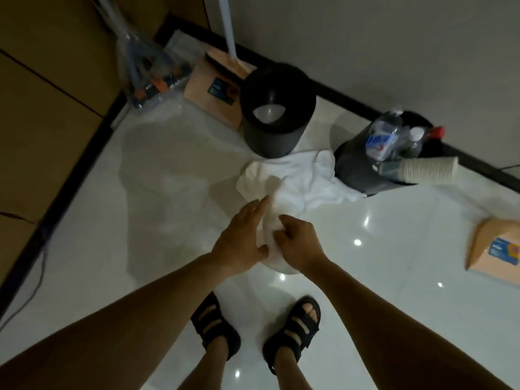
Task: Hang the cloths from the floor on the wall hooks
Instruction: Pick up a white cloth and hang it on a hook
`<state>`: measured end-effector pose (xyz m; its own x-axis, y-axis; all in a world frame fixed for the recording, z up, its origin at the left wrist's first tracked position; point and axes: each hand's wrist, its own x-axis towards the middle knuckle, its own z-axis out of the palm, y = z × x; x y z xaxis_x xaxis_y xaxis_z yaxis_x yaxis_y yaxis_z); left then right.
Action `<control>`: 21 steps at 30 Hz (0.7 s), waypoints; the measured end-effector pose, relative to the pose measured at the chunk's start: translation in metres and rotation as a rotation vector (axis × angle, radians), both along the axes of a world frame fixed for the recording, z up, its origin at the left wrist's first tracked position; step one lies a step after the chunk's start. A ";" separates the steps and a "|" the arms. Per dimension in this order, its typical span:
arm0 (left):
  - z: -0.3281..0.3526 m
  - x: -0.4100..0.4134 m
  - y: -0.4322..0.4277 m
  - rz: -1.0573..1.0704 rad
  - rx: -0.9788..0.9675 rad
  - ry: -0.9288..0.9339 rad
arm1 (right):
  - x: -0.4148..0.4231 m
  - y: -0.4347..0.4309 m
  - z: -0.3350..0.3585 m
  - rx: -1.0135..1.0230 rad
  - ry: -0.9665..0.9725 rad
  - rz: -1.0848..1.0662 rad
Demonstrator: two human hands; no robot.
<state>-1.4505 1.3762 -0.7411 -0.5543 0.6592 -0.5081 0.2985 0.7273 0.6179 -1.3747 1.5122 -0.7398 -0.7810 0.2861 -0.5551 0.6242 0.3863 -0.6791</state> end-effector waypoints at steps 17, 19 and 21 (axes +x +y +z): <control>0.406 -0.099 -0.128 0.031 0.067 0.109 | -0.125 -0.002 0.454 0.343 0.062 0.764; 0.433 -0.098 -0.164 0.098 0.008 0.159 | -0.132 -0.004 0.475 0.470 0.118 0.817; 0.464 -0.093 -0.199 0.171 -0.030 0.222 | -0.142 -0.007 0.492 0.512 0.222 0.808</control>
<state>-1.5440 1.1769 -0.2770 -0.7560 0.5334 -0.3795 0.2959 0.7956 0.5286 -1.5169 1.5052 -0.2475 -0.9192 -0.2150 -0.3300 -0.0791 0.9215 -0.3801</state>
